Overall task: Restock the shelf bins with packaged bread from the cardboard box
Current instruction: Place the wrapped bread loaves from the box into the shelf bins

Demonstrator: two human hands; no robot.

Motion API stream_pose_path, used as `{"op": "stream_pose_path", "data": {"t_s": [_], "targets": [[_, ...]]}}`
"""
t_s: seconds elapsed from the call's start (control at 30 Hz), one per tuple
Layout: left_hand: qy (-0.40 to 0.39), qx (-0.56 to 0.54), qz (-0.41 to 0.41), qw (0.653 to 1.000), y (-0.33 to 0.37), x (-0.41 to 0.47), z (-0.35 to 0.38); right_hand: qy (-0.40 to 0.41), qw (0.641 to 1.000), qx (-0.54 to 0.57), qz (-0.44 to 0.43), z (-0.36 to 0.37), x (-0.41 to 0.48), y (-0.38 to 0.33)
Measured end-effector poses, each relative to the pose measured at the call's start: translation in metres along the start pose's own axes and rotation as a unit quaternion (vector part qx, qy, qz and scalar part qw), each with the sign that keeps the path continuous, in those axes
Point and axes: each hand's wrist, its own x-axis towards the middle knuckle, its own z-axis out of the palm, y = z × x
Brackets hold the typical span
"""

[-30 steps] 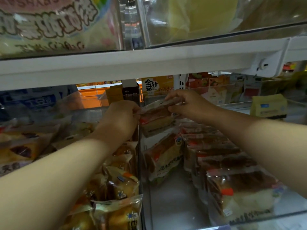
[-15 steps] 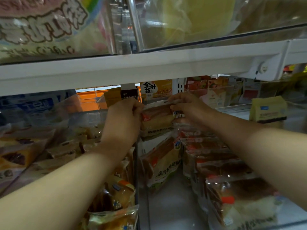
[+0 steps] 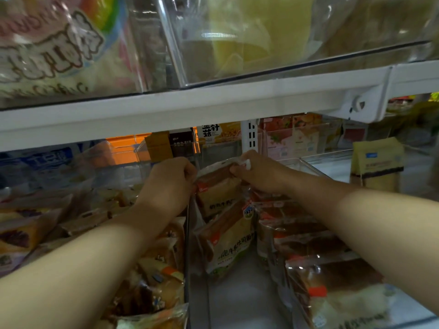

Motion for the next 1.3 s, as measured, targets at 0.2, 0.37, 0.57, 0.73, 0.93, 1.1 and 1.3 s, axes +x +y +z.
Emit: {"op": "stream_pose_path", "data": {"t_s": [0.2, 0.37, 0.57, 0.73, 0.93, 1.1, 1.3], "targets": [[0.033, -0.034, -0.012, 0.999, -0.006, 0.000, 0.001, -0.063, 0.996, -0.045, 0.036, -0.010, -0.009, 0.014], [0.026, -0.031, -0.017, 0.999, -0.007, -0.002, 0.001, -0.123, 0.966, -0.226, 0.031, -0.013, -0.024, 0.011], [0.049, -0.046, -0.024, 0.997, -0.006, -0.005, -0.003, -0.157, 0.953, -0.254, 0.046, -0.018, -0.028, 0.008], [0.077, -0.070, -0.022, 0.994, -0.002, -0.008, -0.009, -0.201, 0.950, -0.236, 0.045, -0.018, -0.026, 0.007], [0.047, -0.026, 0.034, 0.998, 0.006, -0.006, -0.003, -0.202, 0.925, -0.303, 0.105, -0.012, -0.018, 0.007], [-0.130, 0.055, 0.043, 0.989, 0.002, 0.003, 0.000, -0.075, 0.977, -0.197, 0.012, -0.010, -0.029, 0.013], [-0.247, 0.085, 0.052, 0.964, 0.004, 0.006, 0.007, 0.028, 0.955, -0.220, -0.198, -0.014, -0.034, -0.005]]}}
